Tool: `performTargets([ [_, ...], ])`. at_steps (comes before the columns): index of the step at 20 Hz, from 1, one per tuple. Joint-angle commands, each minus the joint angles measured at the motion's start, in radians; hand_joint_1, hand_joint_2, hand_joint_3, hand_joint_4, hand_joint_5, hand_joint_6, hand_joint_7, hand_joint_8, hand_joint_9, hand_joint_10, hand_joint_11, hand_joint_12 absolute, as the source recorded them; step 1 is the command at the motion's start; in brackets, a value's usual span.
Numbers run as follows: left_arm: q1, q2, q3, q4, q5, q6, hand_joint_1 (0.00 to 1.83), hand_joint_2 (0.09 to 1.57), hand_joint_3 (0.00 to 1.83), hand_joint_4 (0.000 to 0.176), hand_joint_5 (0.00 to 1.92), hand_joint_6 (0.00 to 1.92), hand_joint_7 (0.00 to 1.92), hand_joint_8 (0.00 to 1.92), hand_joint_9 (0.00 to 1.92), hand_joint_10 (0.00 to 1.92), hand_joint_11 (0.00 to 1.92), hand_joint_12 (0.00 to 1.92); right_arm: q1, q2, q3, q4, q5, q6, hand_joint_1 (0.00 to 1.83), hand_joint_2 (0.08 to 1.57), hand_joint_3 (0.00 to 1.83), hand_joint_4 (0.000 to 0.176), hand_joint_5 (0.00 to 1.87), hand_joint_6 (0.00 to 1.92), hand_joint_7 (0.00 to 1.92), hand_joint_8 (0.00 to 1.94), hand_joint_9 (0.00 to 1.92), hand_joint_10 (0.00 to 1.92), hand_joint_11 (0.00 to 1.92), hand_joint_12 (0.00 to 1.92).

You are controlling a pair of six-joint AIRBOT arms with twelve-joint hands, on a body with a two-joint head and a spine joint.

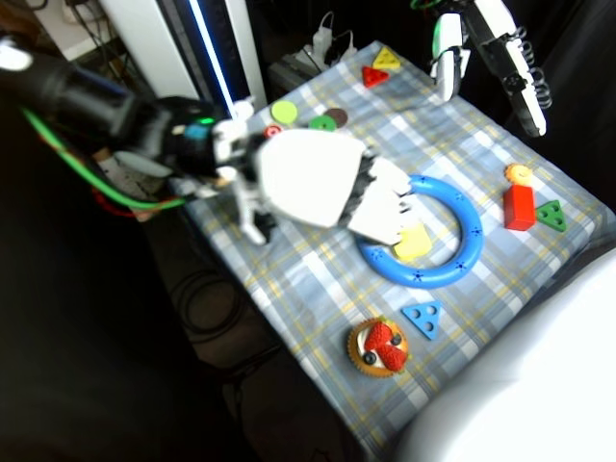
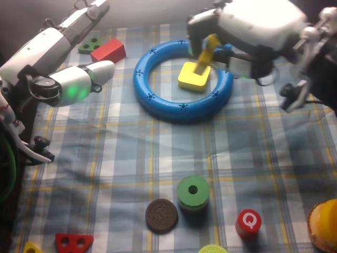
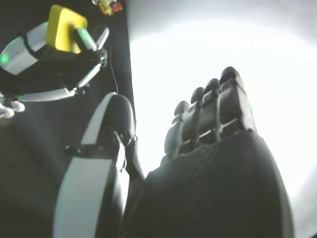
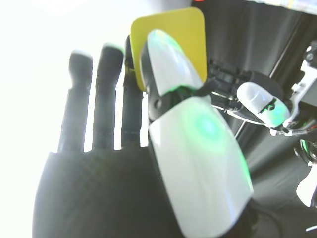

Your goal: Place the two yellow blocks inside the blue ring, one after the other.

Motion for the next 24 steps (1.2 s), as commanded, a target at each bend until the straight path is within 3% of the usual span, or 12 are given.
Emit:
performTargets([
  [1, -0.004, -0.005, 0.007, 0.012, -0.122, -0.005, 0.83, 1.41, 0.01, 0.057, 0.03, 0.01, 0.0, 0.0, 0.0, 0.0, 0.0, 0.0, 0.021, -0.012, 0.01, -0.018, 0.087, 0.002, 1.21, 1.22, 0.0, 0.0, 0.73, 1.26, 0.84, 1.32, 0.72, 1.33, 0.56, 1.67],
  [3, 0.0, -0.011, 0.015, -0.002, -0.12, -0.005, 0.89, 1.41, 0.01, 0.057, 0.04, 0.01, 0.0, 0.0, 0.0, 0.0, 0.0, 0.0, 0.035, -0.059, 0.045, -0.03, 0.048, 0.002, 1.2, 1.22, 0.0, 0.0, 0.78, 1.16, 0.83, 1.4, 0.71, 1.32, 0.6, 1.71],
  [4, 0.0, -0.015, 0.02, -0.005, -0.117, -0.008, 0.95, 1.4, 0.0, 0.042, 0.06, 0.01, 0.0, 0.0, 0.0, 0.0, 0.0, 0.0, 0.038, -0.082, 0.066, -0.03, 0.025, 0.002, 1.16, 1.23, 0.0, 0.0, 0.74, 1.29, 0.81, 1.33, 0.56, 1.25, 0.29, 1.77],
  [6, 0.0, -0.018, 0.021, -0.005, -0.115, -0.01, 0.94, 1.4, 0.0, 0.043, 0.05, 0.01, 0.0, 0.0, 0.0, 0.0, 0.0, 0.0, 0.038, -0.092, 0.081, -0.025, -0.002, 0.002, 1.13, 1.27, 0.0, 0.0, 0.62, 1.46, 0.78, 1.37, 0.48, 1.13, 0.16, 1.7],
  [7, 0.001, -0.018, 0.021, -0.005, -0.116, -0.013, 0.91, 1.42, 0.01, 0.033, 0.05, 0.01, 0.0, 0.0, 0.0, 0.0, 0.0, 0.0, 0.038, -0.092, 0.085, -0.02, -0.014, 0.002, 0.85, 1.25, 0.0, 0.0, 0.17, 0.26, 0.38, 0.28, 0.25, 0.58, 0.01, 1.35],
  [9, 0.007, -0.017, 0.021, -0.005, -0.123, -0.025, 0.92, 1.42, 0.0, 0.031, 0.05, 0.0, 0.0, 0.0, 0.0, 0.0, 0.0, 0.0, 0.038, -0.092, 0.08, -0.017, -0.022, 0.002, 0.67, 1.25, 0.0, 0.0, 0.02, 0.02, 0.13, 0.02, 0.14, 0.26, 0.0, 1.16],
  [12, 0.013, -0.014, 0.017, -0.005, -0.133, -0.036, 0.93, 1.41, 0.0, 0.04, 0.04, 0.0, 0.0, 0.0, 0.0, 0.0, 0.0, 0.0, 0.038, -0.056, 0.038, -0.026, -0.021, 0.002, 0.5, 1.26, 0.0, 0.023, 0.0, 0.0, 0.0, 0.0, 0.03, 0.03, 0.0, 0.76],
  [14, 0.02, -0.004, 0.004, -0.004, -0.149, -0.036, 0.93, 1.4, 0.0, 0.049, 0.05, 0.0, 0.0, 0.0, 0.0, 0.0, 0.0, 0.0, 0.038, 0.015, -0.013, -0.045, 0.001, 0.002, 0.5, 1.26, 0.0, 0.009, 0.0, 0.0, 0.0, 0.0, 0.0, 0.0, 0.0, 0.06],
  [15, 0.026, 0.002, -0.004, -0.003, -0.161, -0.037, 0.93, 1.4, 0.0, 0.049, 0.05, 0.0, 0.0, 0.0, 0.0, 0.0, 0.0, 0.0, 0.038, 0.05, -0.044, -0.053, 0.025, 0.002, 0.5, 1.26, 0.0, 0.009, 0.0, 0.0, 0.0, 0.0, 0.0, 0.0, 0.0, 0.06],
  [16, 0.033, 0.009, -0.012, -0.002, -0.172, -0.039, 0.91, 1.4, 0.0, 0.093, 0.04, 0.0, 0.0, 0.0, 0.0, 0.0, 0.0, 0.0, 0.038, 0.085, -0.082, -0.061, 0.06, 0.002, 0.49, 1.27, 0.01, 0.039, 0.0, 0.0, 0.0, 0.0, 0.0, 0.0, 0.0, 0.0],
  [18, 0.051, 0.021, -0.023, 0.004, -0.197, -0.06, 0.86, 1.41, 0.0, 0.096, 0.04, 0.0, 0.0, 0.0, 0.0, 0.0, 0.0, 0.0, 0.035, 0.183, -0.163, -0.072, 0.143, 0.002, 0.44, 1.27, 0.0, 0.025, 0.0, 0.0, 0.0, 0.0, 0.0, 0.0, 0.0, 0.0],
  [24, 0.103, 0.062, -0.044, 0.052, -0.322, -0.211, 0.63, 1.43, 0.01, 0.088, 0.0, 0.0, 0.0, 0.0, 0.0, 0.0, 0.0, 0.0, -0.105, 0.404, -0.326, -0.044, 0.389, 0.002, 0.26, 1.3, 0.01, 0.072, 0.0, 0.0, 0.0, 0.0, 0.0, 0.0, 0.02, 0.01],
])
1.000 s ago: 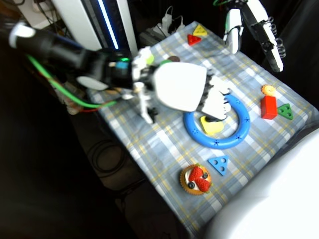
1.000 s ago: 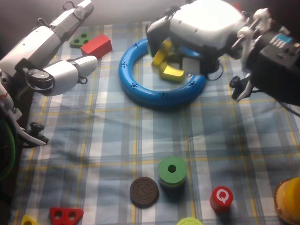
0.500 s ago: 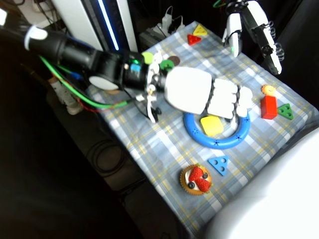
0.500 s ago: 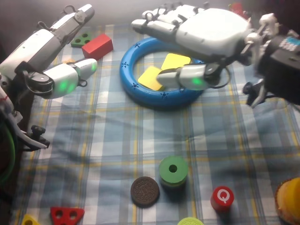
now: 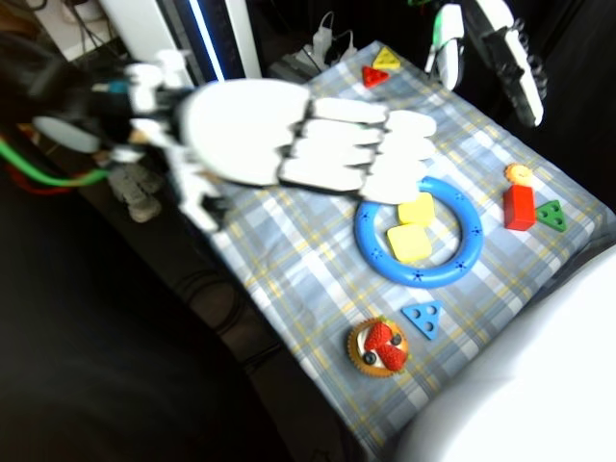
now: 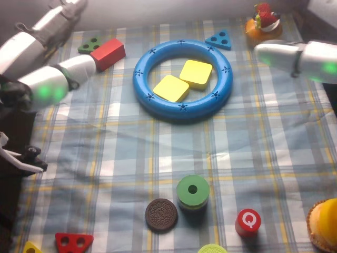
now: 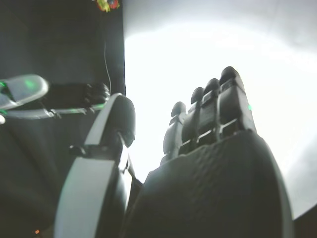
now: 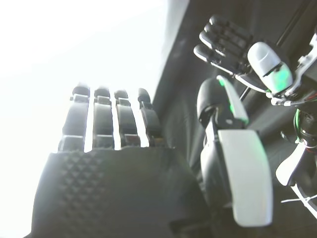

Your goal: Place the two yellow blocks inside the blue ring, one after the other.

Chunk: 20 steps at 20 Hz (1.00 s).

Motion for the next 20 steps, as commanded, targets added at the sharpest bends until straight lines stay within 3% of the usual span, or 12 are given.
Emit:
performTargets([
  [1, 0.001, 0.006, 0.011, 0.027, -0.169, -0.048, 0.62, 1.44, 0.01, 0.101, 0.0, 0.0, 0.0, 0.0, 0.0, 0.0, 0.0, 0.0, -0.008, 0.019, -0.014, 0.006, 0.199, 0.0, 0.28, 1.33, 0.0, 0.109, 0.0, 0.0, 0.0, 0.0, 0.0, 0.0, 0.0, 0.31],
  [2, 0.013, 0.006, 0.025, 0.04, -0.208, -0.126, 0.64, 1.42, 0.0, 0.116, 0.0, 0.0, 0.0, 0.0, 0.0, 0.0, 0.0, 0.0, -0.047, 0.049, -0.037, 0.025, 0.256, 0.0, 0.27, 1.32, 0.0, 0.114, 0.0, 0.0, 0.0, 0.0, 0.0, 0.0, 0.0, 0.27],
  [4, 0.023, 0.005, 0.035, 0.052, -0.257, -0.193, 0.62, 1.42, 0.0, 0.104, 0.0, 0.0, 0.0, 0.0, 0.0, 0.0, 0.01, 0.01, -0.121, 0.091, -0.071, 0.069, 0.362, 0.0, 0.27, 1.3, 0.0, 0.087, 0.0, 0.0, 0.0, 0.0, 0.0, 0.0, 0.0, 0.01],
  [5, 0.027, 0.003, 0.038, 0.057, -0.278, -0.219, 0.54, 1.43, 0.0, 0.123, 0.0, 0.0, 0.0, 0.0, 0.01, 0.01, 0.0, 0.42, -0.151, 0.105, -0.083, 0.088, 0.405, 0.0, 0.3, 1.32, 0.0, 0.063, 0.0, 0.0, 0.0, 0.0, 0.0, 0.0, 0.02, 0.01],
  [7, 0.034, -0.001, 0.045, 0.07, -0.34, -0.281, 0.53, 1.44, 0.0, 0.088, 0.0, 0.0, 0.01, 0.0, 0.06, 0.03, 0.0, 0.84, -0.235, 0.133, -0.109, 0.15, 0.541, 0.0, 0.41, 1.3, 0.0, 0.046, 0.0, 0.0, 0.0, 0.0, 0.0, 0.0, 0.05, 0.04],
  [10, 0.037, -0.002, 0.044, 0.089, -0.424, -0.324, 0.54, 1.44, 0.0, 0.109, 0.0, 0.0, 0.0, 0.0, 0.09, 0.04, 0.0, 0.56, -0.323, 0.155, -0.142, 0.204, 0.702, 0.002, 0.41, 1.28, 0.0, 0.059, 0.0, 0.0, 0.0, 0.0, 0.0, 0.0, 0.0, 0.28],
  [13, 0.046, 0.005, 0.031, 0.101, -0.502, -0.335, 0.56, 1.45, 0.0, 0.128, 0.0, 0.0, 0.01, 0.0, 0.12, 0.06, 0.0, 0.56, -0.388, 0.176, -0.167, 0.226, 0.829, 0.009, 0.45, 1.32, 0.01, 0.013, 0.0, 0.0, 0.0, 0.0, 0.01, 0.0, 0.0, 0.26],
  [15, 0.055, 0.01, 0.024, 0.116, -0.548, -0.35, 0.63, 1.39, 0.0, 0.17, 0.0, 0.0, 0.01, 0.0, 0.09, 0.05, 0.0, 0.71, -0.415, 0.187, -0.175, 0.23, 0.892, 0.027, 0.46, 1.32, 0.0, 0.0, 0.0, 0.0, 0.0, 0.0, 0.0, 0.0, 0.0, 0.2],
  [16, 0.057, 0.014, 0.021, 0.12, -0.568, -0.355, 0.73, 1.34, 0.0, 0.152, 0.0, 0.0, 0.03, 0.01, 0.12, 0.06, 0.0, 0.77, -0.425, 0.195, -0.183, 0.23, 0.924, 0.027, 0.4, 1.31, 0.0, 0.0, 0.0, 0.0, 0.0, 0.0, 0.0, 0.0, 0.0, 0.34],
  [18, 0.067, 0.028, 0.01, 0.124, -0.628, -0.356, 0.77, 1.36, 0.0, 0.126, 0.0, 0.0, 0.0, 0.0, 0.08, 0.05, 0.0, 0.47, -0.429, 0.208, -0.188, 0.228, 0.929, 0.027, 0.45, 1.24, 0.0, 0.0, 0.0, 0.0, 0.01, 0.0, 0.06, 0.03, 0.0, 0.99],
  [19, 0.069, 0.036, 0.006, 0.128, -0.658, -0.356, 0.77, 1.36, 0.0, 0.141, 0.0, 0.0, 0.0, 0.0, 0.08, 0.05, 0.0, 0.39, -0.429, 0.21, -0.187, 0.22, 0.929, 0.028, 0.42, 1.28, 0.0, 0.019, 0.0, 0.3, 0.12, 0.0, 0.11, 0.14, 0.0, 1.26],
  [20, 0.069, 0.043, 0.003, 0.135, -0.677, -0.355, 0.72, 1.39, 0.01, 0.15, 0.0, 0.0, 0.04, 0.01, 0.11, 0.06, 0.0, 0.42, -0.429, 0.214, -0.187, 0.22, 0.929, 0.031, 0.45, 1.3, 0.0, 0.0, 0.0, 0.06, 0.08, 0.0, 0.18, 0.21, 0.0, 1.44],
])
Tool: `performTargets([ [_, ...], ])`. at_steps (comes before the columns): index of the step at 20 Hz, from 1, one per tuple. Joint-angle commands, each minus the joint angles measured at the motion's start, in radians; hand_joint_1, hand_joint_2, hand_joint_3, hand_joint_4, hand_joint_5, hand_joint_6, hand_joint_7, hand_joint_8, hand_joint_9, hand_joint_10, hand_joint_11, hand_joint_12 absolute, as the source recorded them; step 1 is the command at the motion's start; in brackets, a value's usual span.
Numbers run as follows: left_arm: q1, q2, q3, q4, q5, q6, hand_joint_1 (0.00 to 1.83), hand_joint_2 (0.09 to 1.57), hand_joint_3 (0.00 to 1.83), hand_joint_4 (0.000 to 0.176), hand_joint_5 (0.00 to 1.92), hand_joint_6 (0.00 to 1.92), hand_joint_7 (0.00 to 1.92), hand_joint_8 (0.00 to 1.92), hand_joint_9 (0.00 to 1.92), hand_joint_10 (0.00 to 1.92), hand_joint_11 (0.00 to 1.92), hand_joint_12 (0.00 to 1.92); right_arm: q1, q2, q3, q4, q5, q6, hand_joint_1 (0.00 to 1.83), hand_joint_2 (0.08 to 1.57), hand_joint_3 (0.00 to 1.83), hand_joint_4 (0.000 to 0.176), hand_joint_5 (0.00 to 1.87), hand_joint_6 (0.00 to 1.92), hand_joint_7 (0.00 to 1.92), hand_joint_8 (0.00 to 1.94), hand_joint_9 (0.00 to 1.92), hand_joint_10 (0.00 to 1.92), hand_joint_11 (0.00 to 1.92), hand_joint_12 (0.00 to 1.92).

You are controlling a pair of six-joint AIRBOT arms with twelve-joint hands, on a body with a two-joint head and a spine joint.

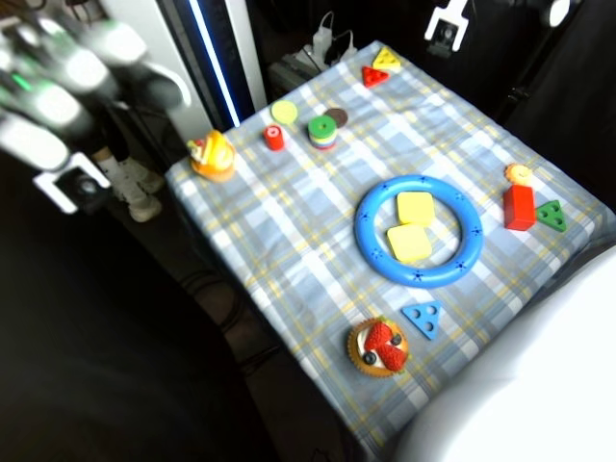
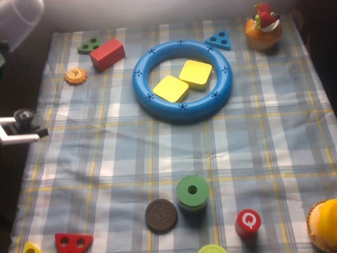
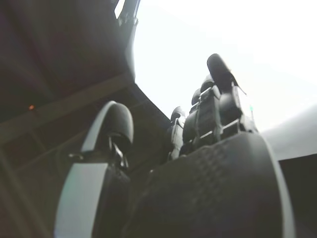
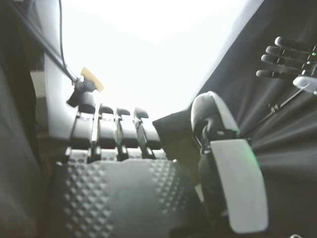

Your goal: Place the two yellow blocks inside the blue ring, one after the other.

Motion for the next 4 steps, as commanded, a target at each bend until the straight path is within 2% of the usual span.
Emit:
performTargets([
  [1, -0.01, 0.019, -0.007, 0.007, -0.139, -0.002, 0.71, 1.4, 0.01, 0.152, 0.0, 0.0, 0.05, 0.01, 0.12, 0.07, 0.0, 0.43, 0.008, 0.01, 0.002, -0.019, 0.121, 0.011, 0.46, 1.3, 0.0, 0.0, 0.0, 0.01, 0.07, 0.0, 0.16, 0.28, 0.0, 1.49],
  [2, -0.022, 0.028, -0.011, 0.023, -0.14, 0.016, 0.72, 1.41, 0.0, 0.128, 0.01, 0.0, 0.01, 0.0, 0.08, 0.04, 0.0, 0.37, 0.008, 0.015, 0.003, -0.029, 0.121, 0.011, 0.45, 1.23, 0.0, 0.07, 0.0, 0.0, 0.01, 0.0, 0.11, 0.2, 0.0, 1.15],
  [3, -0.04, 0.034, -0.014, 0.043, -0.14, 0.029, 0.66, 1.39, 0.0, 0.137, 0.2, 0.1, 0.0, 0.0, 0.08, 0.04, 0.0, 0.45, 0.008, 0.024, 0.004, -0.041, 0.121, 0.011, 0.51, 1.16, 0.0, 0.098, 0.0, 0.0, 0.0, 0.0, 0.16, 0.15, 0.0, 1.12],
  [4, -0.064, 0.04, -0.016, 0.068, -0.14, 0.044, 0.61, 1.38, 0.0, 0.128, 0.35, 0.33, 0.0, 0.0, 0.02, 0.01, 0.0, 0.52, 0.018, 0.033, 0.004, -0.058, 0.121, 0.011, 0.57, 1.11, 0.0, 0.116, 0.0, 0.0, 0.0, 0.0, 0.21, 0.15, 0.0, 1.12],
])
